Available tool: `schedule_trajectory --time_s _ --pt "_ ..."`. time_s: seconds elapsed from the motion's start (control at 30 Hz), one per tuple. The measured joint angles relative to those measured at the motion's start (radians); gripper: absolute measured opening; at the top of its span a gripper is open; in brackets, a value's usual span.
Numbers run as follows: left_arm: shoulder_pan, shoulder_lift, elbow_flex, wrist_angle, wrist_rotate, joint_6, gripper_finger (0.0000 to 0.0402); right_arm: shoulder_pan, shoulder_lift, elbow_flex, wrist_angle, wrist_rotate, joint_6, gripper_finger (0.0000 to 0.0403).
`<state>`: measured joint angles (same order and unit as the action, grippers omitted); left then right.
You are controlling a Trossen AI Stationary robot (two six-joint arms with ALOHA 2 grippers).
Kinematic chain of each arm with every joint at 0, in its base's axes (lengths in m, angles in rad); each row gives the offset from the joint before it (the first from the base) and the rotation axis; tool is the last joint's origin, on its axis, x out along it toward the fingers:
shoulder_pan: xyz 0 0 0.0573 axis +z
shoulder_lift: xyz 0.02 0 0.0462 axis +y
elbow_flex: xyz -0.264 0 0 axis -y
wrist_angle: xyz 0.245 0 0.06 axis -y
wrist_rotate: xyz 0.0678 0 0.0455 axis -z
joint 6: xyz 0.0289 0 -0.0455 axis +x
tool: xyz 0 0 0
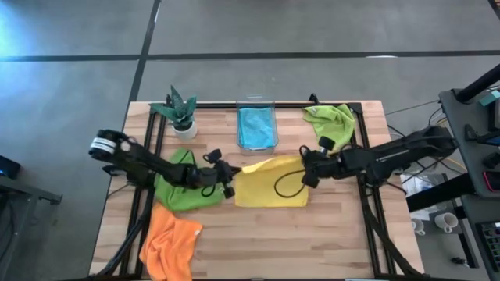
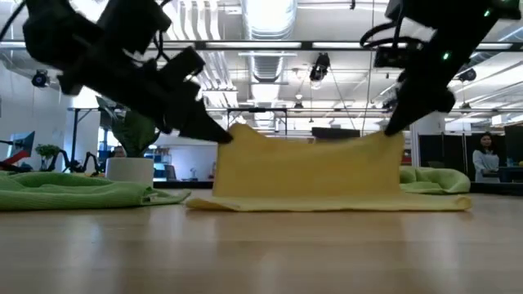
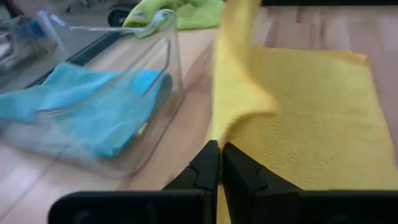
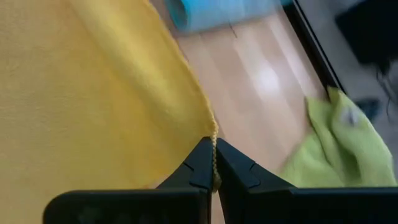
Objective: Fold microfiber towels
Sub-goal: Fold the yellow microfiber cloth
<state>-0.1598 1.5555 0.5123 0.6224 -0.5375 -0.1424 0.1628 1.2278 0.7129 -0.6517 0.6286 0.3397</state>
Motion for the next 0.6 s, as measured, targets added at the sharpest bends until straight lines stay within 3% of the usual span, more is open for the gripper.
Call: schedule_trajectory --time_s 0.1,0.2,0.37,0.6 --pt "0.017 0.073 -0.012 0.117 0.003 0.077 0.0000 -0.027 0.009 -0.040 0.139 -0.007 -0.145 0.0008" --pt "0.040 0.123 0.005 0.119 0.002 0.128 0.0000 -0.029 0.012 -0.043 0.166 -0.008 -0.208 0.0009" --pt "0.077 0.145 0.005 0.119 0.002 0.206 0.0000 -0.010 0.004 -0.034 0.162 -0.090 -0.210 0.0009" --pt "0.090 0.075 0.003 0.047 0.053 0.259 0.0000 0.029 0.034 -0.047 0.161 -0.182 -0.172 0.0009"
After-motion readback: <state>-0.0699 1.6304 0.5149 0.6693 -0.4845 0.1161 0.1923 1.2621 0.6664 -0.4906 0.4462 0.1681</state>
